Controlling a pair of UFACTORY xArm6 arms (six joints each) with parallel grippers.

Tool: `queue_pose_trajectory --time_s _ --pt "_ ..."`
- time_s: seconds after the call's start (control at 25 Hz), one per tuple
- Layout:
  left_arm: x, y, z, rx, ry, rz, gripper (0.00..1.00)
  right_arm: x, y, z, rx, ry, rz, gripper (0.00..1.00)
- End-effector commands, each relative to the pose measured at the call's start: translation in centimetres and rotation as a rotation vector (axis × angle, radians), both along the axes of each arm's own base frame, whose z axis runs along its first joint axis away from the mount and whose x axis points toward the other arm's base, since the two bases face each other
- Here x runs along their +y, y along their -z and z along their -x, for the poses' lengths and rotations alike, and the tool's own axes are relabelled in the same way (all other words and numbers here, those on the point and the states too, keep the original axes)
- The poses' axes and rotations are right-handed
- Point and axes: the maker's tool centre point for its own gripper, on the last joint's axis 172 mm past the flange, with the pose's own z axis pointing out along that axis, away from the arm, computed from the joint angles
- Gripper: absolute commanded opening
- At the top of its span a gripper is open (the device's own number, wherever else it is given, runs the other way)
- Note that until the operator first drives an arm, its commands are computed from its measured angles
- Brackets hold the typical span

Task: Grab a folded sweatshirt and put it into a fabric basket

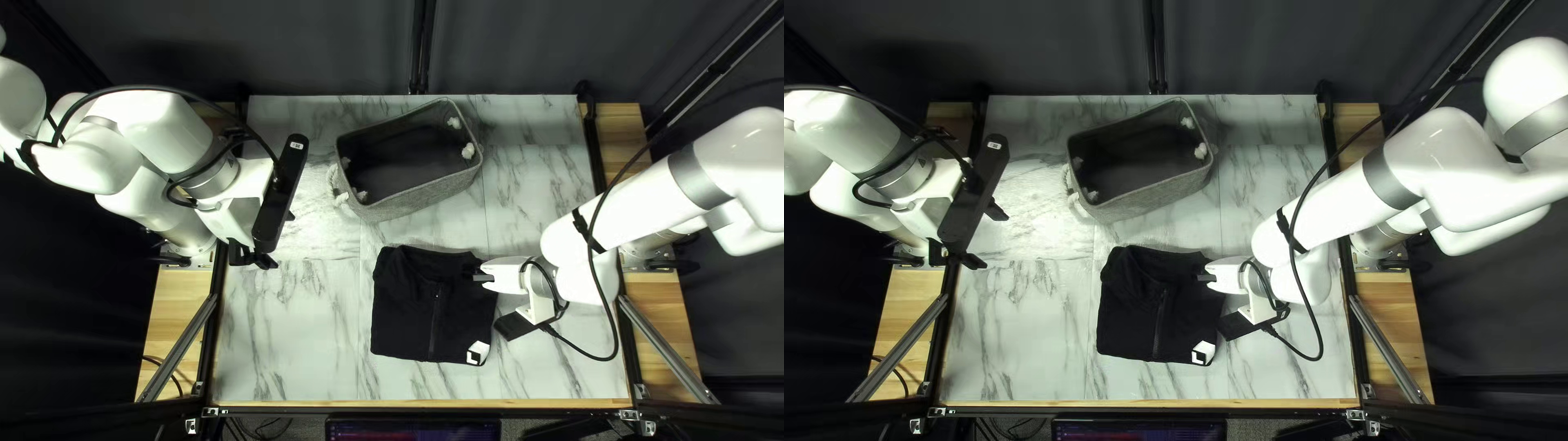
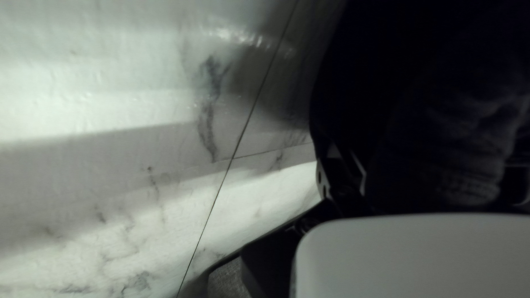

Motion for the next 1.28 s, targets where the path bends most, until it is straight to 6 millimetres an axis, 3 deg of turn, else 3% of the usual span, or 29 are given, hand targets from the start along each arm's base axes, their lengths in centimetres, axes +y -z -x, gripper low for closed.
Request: queue_pose_trajectory --time_s 0.04,0.24,0.56,0.76,1.04,1.28 --pt "0.0 0.0 0.0 0.000 0.000 0.000 1.00 0.4 -0.9 0.0 -0.008 0.014 -0.013 0.00" --pt "0.0 0.0 0.0 0.000 0.000 0.000 1.00 0.9 -2.3 0.0 -0.027 0.012 -0.054 0.00" --pt "0.0 -0.5 -0.3 0.014 -0.017 -0.008 1.00 2.1 -2.3 -0.7 -0.005 0.038 -0.092 0.00" --pt "0.0 3.0 -2.4 0.031 -0.077 -0.039 1.00 2.8 -2.8 -0.6 0.010 0.064 -0.118 0.00" --pt "-2.2 9.5 -8.1 0.035 -0.243 -0.022 1.00 2.9 -3.1 0.1 0.013 0.086 -0.158 0.00" --pt "-3.4 12.2 -11.3 0.032 -0.315 0.022 1.00 2.8 -2.7 0.0 0.029 0.097 -0.168 0.00"
